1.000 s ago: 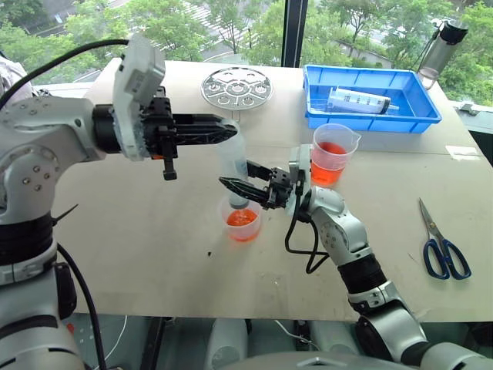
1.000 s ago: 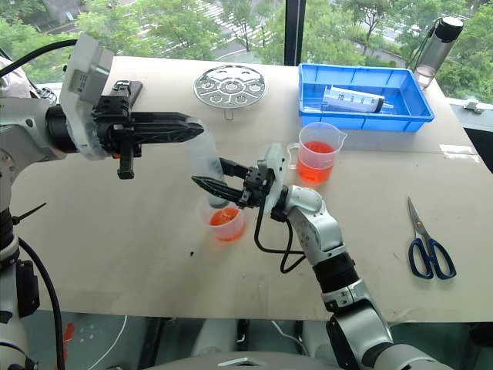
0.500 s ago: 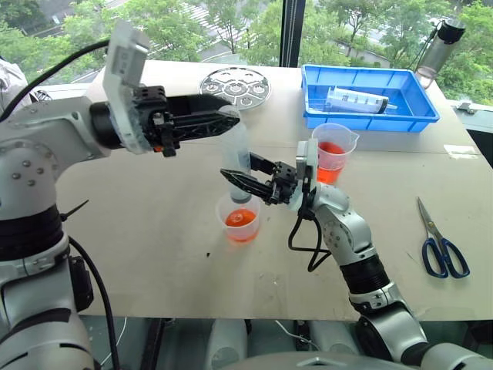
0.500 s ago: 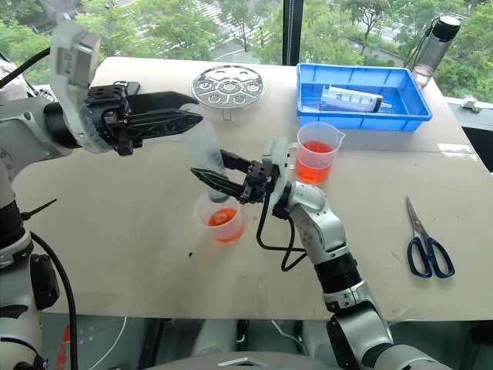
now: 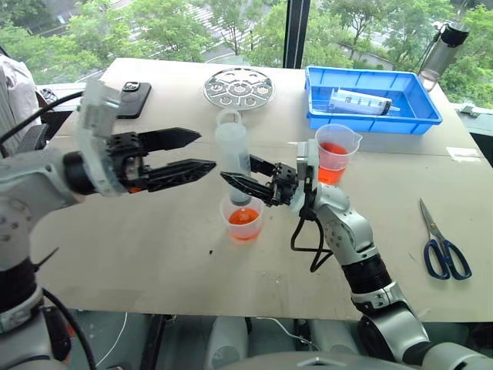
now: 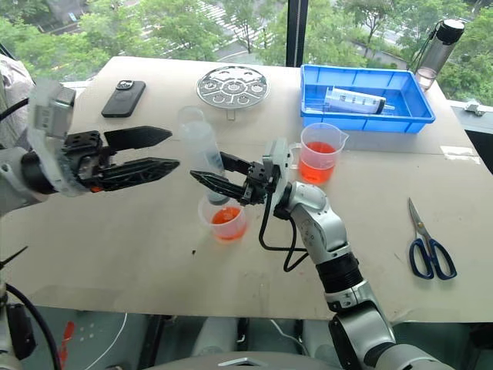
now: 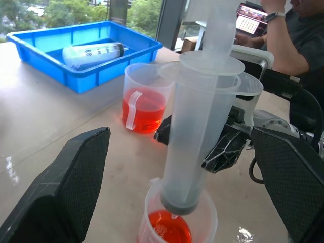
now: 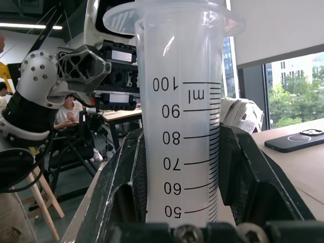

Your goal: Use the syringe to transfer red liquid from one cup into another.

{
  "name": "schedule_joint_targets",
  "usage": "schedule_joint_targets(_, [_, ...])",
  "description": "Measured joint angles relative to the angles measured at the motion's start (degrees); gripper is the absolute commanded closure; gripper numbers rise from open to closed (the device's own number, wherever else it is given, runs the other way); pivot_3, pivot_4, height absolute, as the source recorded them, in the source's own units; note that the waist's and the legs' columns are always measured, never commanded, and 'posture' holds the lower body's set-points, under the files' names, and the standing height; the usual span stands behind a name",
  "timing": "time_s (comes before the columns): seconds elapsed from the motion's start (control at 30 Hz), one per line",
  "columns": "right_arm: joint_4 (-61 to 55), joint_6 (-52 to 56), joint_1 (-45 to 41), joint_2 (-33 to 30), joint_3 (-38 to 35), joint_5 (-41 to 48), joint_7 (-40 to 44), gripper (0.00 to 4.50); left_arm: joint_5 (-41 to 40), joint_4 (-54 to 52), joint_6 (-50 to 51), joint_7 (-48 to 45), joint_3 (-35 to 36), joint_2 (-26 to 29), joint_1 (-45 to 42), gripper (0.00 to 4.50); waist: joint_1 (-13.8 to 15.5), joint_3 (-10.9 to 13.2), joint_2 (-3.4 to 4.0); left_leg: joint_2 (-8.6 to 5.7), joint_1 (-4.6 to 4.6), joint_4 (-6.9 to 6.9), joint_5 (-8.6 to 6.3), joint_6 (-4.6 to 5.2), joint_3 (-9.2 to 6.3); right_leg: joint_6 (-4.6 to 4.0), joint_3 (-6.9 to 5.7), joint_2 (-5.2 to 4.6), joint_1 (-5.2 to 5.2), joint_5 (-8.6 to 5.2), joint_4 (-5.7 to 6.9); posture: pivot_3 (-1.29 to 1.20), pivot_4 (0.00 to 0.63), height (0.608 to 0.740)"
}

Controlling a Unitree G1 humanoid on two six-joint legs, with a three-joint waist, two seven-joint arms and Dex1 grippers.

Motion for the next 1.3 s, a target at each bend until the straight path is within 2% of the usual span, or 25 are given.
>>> schedule_joint_targets(0.3, [0.0,0.6,-0.4,-0.6,-0.1,0.5,0.1,3.06,2.4,-0.4,-4.4,2.6,-7.7,-4.4,-3.5,0.0,-0.2,0.0,0.0,0.01,-0.02,-0.05,-0.01,0.0,0.02,0.03,0.06,0.06,-0.02,0.01,-0.04,0.0,0.15,0.725])
schedule_joint_targets(0.33, [0.0,0.7,-0.4,-0.6,0.0,0.5,0.1,3.06,2.5,-0.2,-4.6,2.8,-8.5,-4.8,-4.2,0.5,-0.2,0.0,0.01,0.01,-0.02,-0.05,-0.01,0.0,0.02,0.03,0.05,0.06,-0.03,0.01,-0.04,0.0,0.15,0.725])
schedule_joint_targets(0.4, [0.0,0.9,-0.7,-0.6,0.0,0.5,0.1,3.06,2.9,-0.1,-5.3,2.8,-9.7,-5.6,-5.5,1.13,-0.2,0.0,0.01,0.01,-0.02,-0.05,-0.01,0.0,0.02,0.03,0.05,0.07,-0.03,0.01,-0.02,0.0,0.15,0.725])
schedule_joint_targets(0.53, [0.0,1.1,-0.9,-0.7,0.0,0.6,0.1,3.07,4.1,0.4,-6.4,2.2,-11.6,-6.0,-6.2,3.01,-0.2,0.0,0.01,0.01,0.0,-0.05,-0.01,0.0,0.01,0.03,0.05,0.07,-0.03,0.01,-0.01,0.0,0.15,0.725])
schedule_joint_targets(0.77, [0.0,2.2,-1.2,-1.8,0.0,0.6,-0.5,3.14,4.8,1.1,-7.3,1.5,-12.3,-6.3,-6.1,3.09,-0.2,0.0,0.01,0.01,-0.01,-0.05,-0.01,0.0,0.02,0.03,0.06,0.06,-0.03,0.02,-0.03,0.0,0.15,0.725])
schedule_joint_targets(0.8, [-0.4,4.1,-1.9,-2.6,0.0,1.1,-0.2,2.34,4.7,1.5,-7.3,1.5,-12.3,-6.4,-5.9,3.09,-0.2,0.0,0.01,0.01,-0.01,-0.05,0.0,0.0,0.02,0.03,0.05,0.06,-0.03,0.02,-0.02,0.0,0.15,0.725])
schedule_joint_targets(0.87, [-1.1,5.6,-2.4,-3.6,0.1,1.4,0.0,1.87,4.5,1.5,-7.3,1.6,-12.2,-6.4,-5.7,3.09,-0.2,0.0,0.01,0.01,-0.01,-0.05,0.0,0.0,0.02,0.03,0.05,0.06,-0.02,0.01,-0.02,0.0,0.15,0.725])
schedule_joint_targets(0.97, [-2.2,8.1,-3.0,-5.9,0.2,1.4,0.2,0.15,4.4,1.8,-7.3,1.6,-11.1,-6.4,-5.0,3.09,-0.2,0.0,0.01,0.01,-0.01,-0.05,-0.01,0.0,0.01,0.03,0.05,0.06,-0.02,0.01,-0.02,0.0,0.15,0.725])
schedule_joint_targets(1.0, [-2.3,8.5,-3.0,-6.2,0.4,1.4,0.4,0.0,4.4,1.9,-7.3,1.6,-11.1,-6.4,-5.0,3.09,-0.2,0.0,0.01,0.01,-0.01,-0.05,-0.01,0.0,0.01,0.03,0.05,0.06,-0.02,0.01,-0.03,0.0,0.15,0.725])
schedule_joint_targets(1.2, [-5.1,9.6,-3.1,-7.6,0.7,0.6,0.1,0.0,3.8,2.1,-7.3,1.9,-11.0,-6.4,-5.0,3.09,-0.2,0.0,0.01,0.01,-0.02,-0.05,-0.01,0.0,0.02,0.03,0.05,0.06,-0.03,0.01,-0.03,0.0,0.15,0.725])
schedule_joint_targets(1.3, [-10.7,9.7,-1.8,-11.9,-0.4,-0.9,-2.2,0.0,-0.9,4.3,-4.6,5.3,-7.7,-6.7,-6.0,3.09,0.0,0.1,0.0,0.01,-0.07,-0.05,-0.01,0.01,-0.04,0.04,0.0,0.04,-0.04,0.01,-0.05,0.0,0.15,0.725])
